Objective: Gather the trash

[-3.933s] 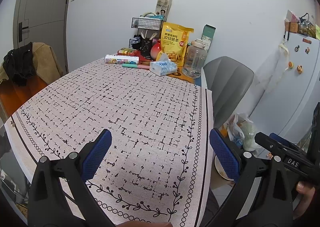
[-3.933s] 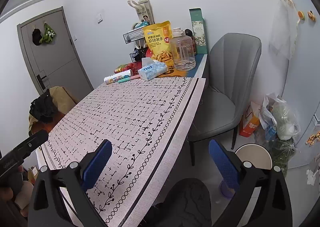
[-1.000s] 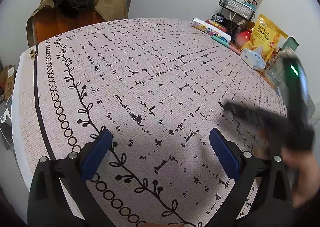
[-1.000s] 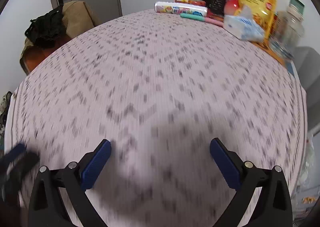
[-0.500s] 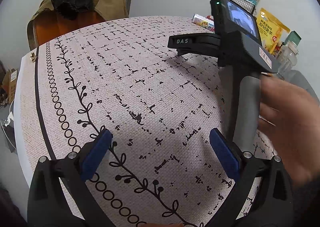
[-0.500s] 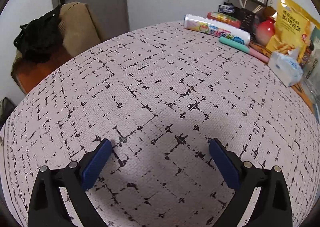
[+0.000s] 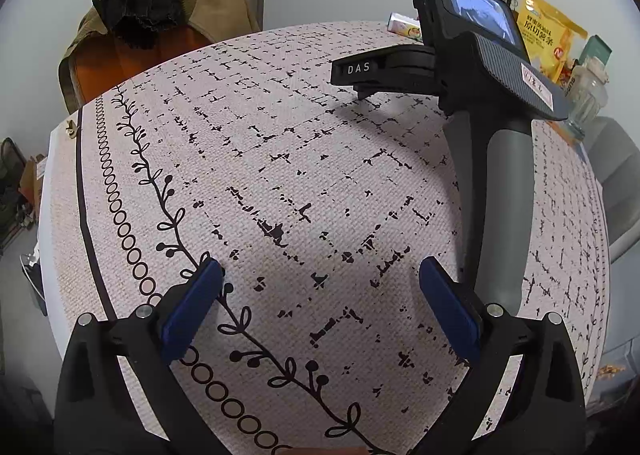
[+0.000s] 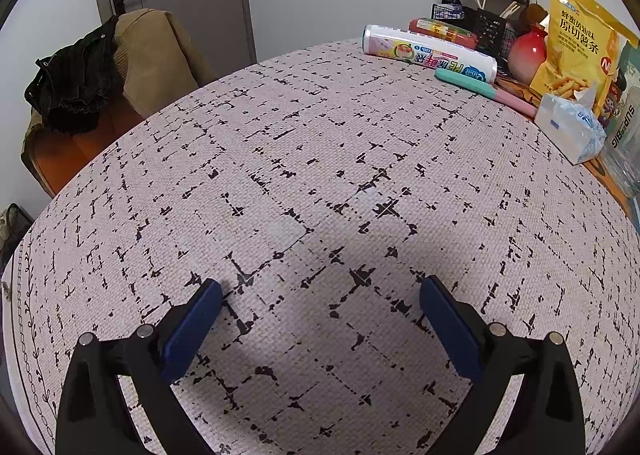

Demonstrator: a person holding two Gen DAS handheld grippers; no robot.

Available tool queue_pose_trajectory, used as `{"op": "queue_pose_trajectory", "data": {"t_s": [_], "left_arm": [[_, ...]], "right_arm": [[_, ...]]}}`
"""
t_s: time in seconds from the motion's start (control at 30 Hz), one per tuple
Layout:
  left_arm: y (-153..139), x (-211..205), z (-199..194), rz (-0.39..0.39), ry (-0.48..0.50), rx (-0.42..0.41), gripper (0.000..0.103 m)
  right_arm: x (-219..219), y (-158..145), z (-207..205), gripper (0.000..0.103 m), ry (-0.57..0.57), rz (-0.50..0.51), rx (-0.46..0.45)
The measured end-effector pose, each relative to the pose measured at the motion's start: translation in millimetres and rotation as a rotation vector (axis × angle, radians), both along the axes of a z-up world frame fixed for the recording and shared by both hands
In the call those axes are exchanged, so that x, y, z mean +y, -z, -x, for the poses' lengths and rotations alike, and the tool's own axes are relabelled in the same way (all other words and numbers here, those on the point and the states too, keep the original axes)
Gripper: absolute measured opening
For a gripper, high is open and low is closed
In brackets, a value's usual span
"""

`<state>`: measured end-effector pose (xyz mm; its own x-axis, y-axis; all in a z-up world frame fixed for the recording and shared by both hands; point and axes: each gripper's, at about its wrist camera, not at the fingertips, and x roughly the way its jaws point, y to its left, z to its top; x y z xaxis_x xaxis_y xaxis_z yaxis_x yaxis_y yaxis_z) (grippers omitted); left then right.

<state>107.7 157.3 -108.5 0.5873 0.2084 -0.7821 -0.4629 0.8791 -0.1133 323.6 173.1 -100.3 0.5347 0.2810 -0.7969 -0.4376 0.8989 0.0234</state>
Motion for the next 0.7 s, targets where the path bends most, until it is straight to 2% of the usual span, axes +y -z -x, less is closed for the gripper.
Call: {"op": "queue_pose_trajectory", "data": {"t_s": [0.7], "left_arm": [[2, -13, -10, -0.082, 0.001, 0.081, 0.097]], "right_arm": [[-3, 1, -1, 0.096, 0.0, 0.0, 0.0]]}}
